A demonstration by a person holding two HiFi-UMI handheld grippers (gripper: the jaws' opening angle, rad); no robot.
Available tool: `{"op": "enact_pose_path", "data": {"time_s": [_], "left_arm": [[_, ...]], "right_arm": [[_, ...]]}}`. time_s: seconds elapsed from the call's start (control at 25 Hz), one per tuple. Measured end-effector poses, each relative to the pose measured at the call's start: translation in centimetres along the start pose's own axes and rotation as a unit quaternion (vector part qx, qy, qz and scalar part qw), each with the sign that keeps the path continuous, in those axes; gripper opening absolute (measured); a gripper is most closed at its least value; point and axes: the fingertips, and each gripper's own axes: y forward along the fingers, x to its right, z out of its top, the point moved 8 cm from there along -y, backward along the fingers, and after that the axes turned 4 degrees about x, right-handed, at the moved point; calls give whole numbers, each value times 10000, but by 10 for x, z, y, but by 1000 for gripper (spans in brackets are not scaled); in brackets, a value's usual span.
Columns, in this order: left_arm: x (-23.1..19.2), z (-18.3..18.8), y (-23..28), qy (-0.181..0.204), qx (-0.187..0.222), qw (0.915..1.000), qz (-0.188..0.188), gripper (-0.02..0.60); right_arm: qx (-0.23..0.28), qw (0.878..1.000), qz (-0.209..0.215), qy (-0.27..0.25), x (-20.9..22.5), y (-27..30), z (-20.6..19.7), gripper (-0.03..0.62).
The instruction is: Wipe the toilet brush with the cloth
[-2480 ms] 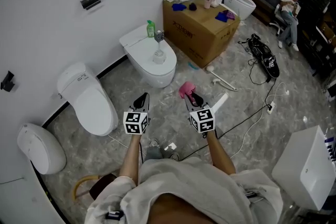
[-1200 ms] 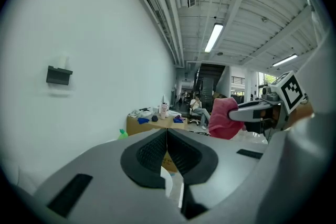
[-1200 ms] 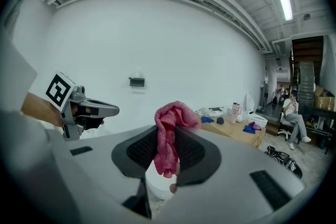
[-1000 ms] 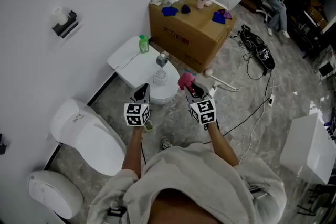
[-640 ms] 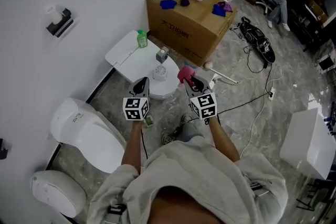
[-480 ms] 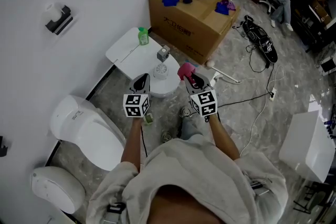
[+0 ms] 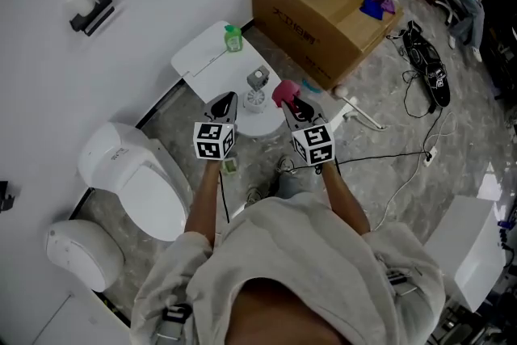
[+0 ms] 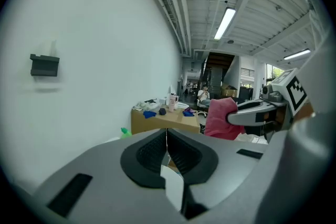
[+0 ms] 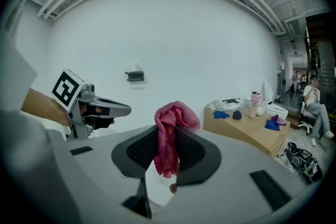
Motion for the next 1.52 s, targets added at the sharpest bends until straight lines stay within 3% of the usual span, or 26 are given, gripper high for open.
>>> {"op": "enact_pose_path", "data": {"time_s": [0.52,0.72,1.08,1.52], "left_arm": [[0,0,65,6,-316,9973,659,20],[-3,-8,79,42,-360,9968,713,20],[-13,-21,96,-89,-483,9981,374,20],[-9,-31,116,241,-759,9951,-580,20]], "right_arm": [[-201,9959,853,235,61,55,-8,101],[-304,9939,1017,312,67,65,-18,101],[-478,9944,837,440,58,68,-33,101],[-574,9956,277,685,37,73,-40,101]]}}
